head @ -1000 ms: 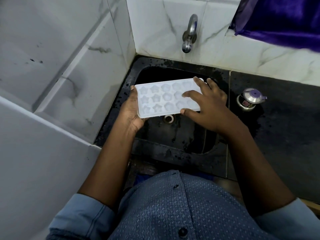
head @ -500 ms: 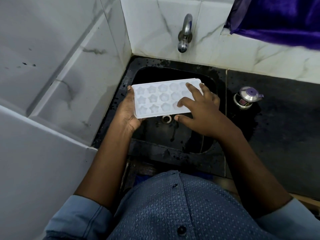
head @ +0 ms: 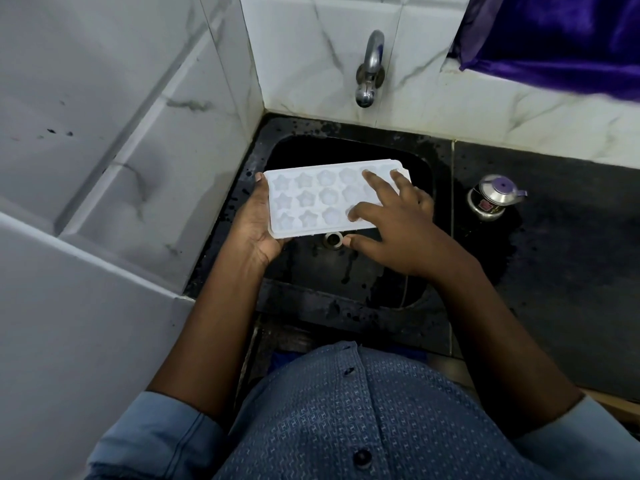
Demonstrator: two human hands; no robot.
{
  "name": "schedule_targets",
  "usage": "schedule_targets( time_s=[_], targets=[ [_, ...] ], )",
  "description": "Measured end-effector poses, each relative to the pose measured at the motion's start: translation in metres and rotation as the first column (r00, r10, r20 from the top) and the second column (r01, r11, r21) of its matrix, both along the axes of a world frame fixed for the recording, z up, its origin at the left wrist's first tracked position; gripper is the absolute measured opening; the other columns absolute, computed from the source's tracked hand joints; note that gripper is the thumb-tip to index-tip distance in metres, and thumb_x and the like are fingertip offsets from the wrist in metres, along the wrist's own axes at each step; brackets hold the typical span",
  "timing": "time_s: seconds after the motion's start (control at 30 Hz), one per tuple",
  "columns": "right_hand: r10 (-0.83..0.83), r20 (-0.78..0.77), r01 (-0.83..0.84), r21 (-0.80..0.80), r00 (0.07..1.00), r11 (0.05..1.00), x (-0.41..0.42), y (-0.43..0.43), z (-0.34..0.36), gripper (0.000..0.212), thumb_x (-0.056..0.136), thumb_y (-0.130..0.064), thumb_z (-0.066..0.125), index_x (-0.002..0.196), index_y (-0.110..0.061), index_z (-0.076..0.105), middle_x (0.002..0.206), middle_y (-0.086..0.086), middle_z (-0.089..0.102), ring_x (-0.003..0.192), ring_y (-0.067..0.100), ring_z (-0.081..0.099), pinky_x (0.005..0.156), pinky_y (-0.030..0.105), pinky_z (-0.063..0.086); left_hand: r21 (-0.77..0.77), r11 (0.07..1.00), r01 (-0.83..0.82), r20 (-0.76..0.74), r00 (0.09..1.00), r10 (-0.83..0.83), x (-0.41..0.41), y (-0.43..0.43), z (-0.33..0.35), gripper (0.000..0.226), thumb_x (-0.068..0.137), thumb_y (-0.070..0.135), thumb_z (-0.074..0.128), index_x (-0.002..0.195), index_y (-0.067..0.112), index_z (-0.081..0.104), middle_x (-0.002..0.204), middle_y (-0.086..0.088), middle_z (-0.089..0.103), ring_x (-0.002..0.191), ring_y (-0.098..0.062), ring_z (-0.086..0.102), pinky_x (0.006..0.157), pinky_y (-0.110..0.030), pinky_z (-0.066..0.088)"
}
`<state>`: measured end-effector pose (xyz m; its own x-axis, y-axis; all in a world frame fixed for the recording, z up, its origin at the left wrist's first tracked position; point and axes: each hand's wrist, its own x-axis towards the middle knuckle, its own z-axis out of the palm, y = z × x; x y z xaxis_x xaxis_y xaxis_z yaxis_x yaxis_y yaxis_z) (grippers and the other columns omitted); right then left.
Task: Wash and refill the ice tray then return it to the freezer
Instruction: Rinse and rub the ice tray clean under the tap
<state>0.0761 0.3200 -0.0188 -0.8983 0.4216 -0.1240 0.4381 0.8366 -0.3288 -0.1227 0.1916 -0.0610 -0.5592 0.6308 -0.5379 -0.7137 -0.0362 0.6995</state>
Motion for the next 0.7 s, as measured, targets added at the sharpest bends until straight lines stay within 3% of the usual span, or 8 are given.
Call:
schedule_targets(
  time_s=[0.17,0.3,0.53,0.7],
  targets=[
    [-0.051,-0.014,0.051,0.021,0.999,0.998,0.0009,-0.0001,-0.0017,0.042,0.098,-0.063,0.054,0.135,-0.044,0.052,0.175,0.000,0.004,0.160,0.032,-0.011,0.122,0.058,-0.001,0.009,1.000,-0.009,0.010,1.000,0.009,-0.0016,-0.0003,0.0008,0.070,0.109,0.064,0.027,0.132,0.012,0.067,0.117,-0.014,0.079,0.099,-0.031,0.079,0.067,-0.043,0.065],
    [-0.019,-0.001,0.019,-0.001,1.000,1.000,0.0019,-0.0013,-0.0006,0.040,0.097,-0.062,0.056,0.131,-0.042,0.058,0.175,-0.002,0.001,0.160,0.031,-0.013,0.123,0.057,-0.003,-0.004,1.000,-0.004,-0.015,1.000,0.004,0.0003,-0.0015,-0.0004,0.073,0.109,0.065,0.028,0.141,0.010,0.063,0.129,-0.017,0.074,0.106,-0.033,0.077,0.071,-0.045,0.065],
    [-0.062,-0.034,0.063,0.032,0.998,0.998,0.0011,-0.0050,-0.0020,0.040,0.098,-0.062,0.054,0.131,-0.040,0.056,0.175,0.000,0.005,0.160,0.033,-0.009,0.122,0.058,-0.001,-0.015,1.000,-0.023,0.000,1.000,0.023,0.0015,-0.0020,0.0021,0.067,0.110,0.064,0.026,0.124,0.014,0.069,0.110,-0.011,0.081,0.094,-0.029,0.080,0.064,-0.043,0.065],
    [-0.032,-0.007,0.033,0.035,0.999,0.999,-0.0027,-0.0068,0.0006,0.038,0.097,-0.063,0.054,0.126,-0.040,0.061,0.175,0.000,0.003,0.160,0.032,-0.011,0.123,0.056,-0.003,-0.002,1.000,-0.010,-0.014,1.000,0.010,0.0043,-0.0030,-0.0002,0.072,0.109,0.064,0.027,0.141,0.010,0.063,0.128,-0.017,0.075,0.103,-0.032,0.078,0.071,-0.044,0.065]
  ],
)
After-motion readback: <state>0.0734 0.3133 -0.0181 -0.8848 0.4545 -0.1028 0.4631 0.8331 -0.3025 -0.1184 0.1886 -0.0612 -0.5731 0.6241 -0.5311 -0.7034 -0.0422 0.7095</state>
